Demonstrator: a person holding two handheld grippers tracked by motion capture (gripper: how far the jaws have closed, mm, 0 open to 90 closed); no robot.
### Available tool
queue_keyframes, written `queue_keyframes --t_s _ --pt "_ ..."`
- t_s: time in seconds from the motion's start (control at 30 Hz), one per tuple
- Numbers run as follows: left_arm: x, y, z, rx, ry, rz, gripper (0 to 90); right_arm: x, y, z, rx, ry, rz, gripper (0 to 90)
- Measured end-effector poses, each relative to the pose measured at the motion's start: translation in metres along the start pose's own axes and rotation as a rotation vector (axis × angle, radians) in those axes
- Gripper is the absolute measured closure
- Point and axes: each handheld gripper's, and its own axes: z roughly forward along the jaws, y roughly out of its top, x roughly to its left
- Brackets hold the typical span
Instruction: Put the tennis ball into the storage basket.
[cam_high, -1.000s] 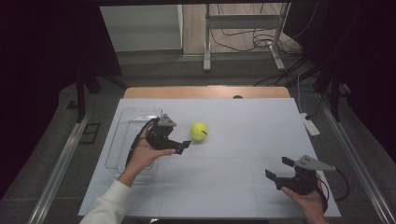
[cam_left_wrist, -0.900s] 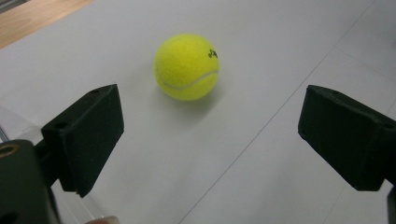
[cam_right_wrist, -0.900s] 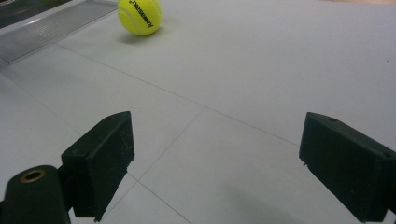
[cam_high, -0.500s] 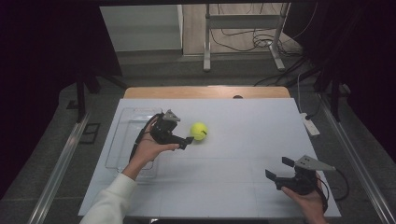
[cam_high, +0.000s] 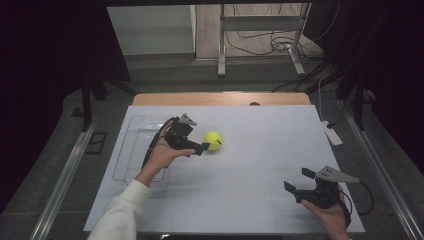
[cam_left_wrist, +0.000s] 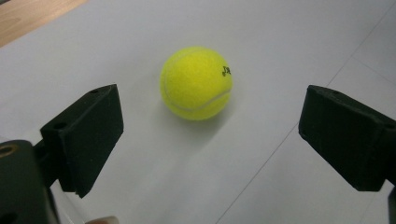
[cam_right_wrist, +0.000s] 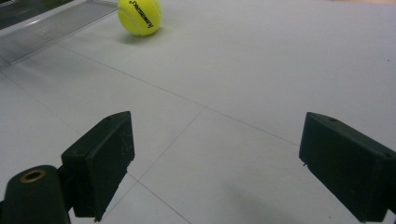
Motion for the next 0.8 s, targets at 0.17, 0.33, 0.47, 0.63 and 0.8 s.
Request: queue_keyframes --t_s 0.17,0.33,0.47,0.63,0.8 --pt "0.001 0.004 0.004 0.006 -0.002 0.0 7.7 -0.001 0.001 0.002 -0.004 0.003 0.001 10.6" --pt "0.0 0.009 0.007 0.012 0.001 0.005 7.7 -0.001 0.001 0.003 -0.002 0.005 -0.002 10.7" --pt "0.001 0.012 0.008 0.007 -0.007 0.003 7.6 -0.001 0.001 0.002 -0.001 0.007 -0.004 10.6" --pt "0.001 0.015 0.01 0.011 -0.003 0.0 7.7 -0.001 0.0 0.001 -0.006 0.007 0.002 10.7" --pt "0.003 0.02 0.012 0.016 0.0 -0.003 7.8 -0.001 0.0 0.002 -0.002 0.007 0.0 10.7"
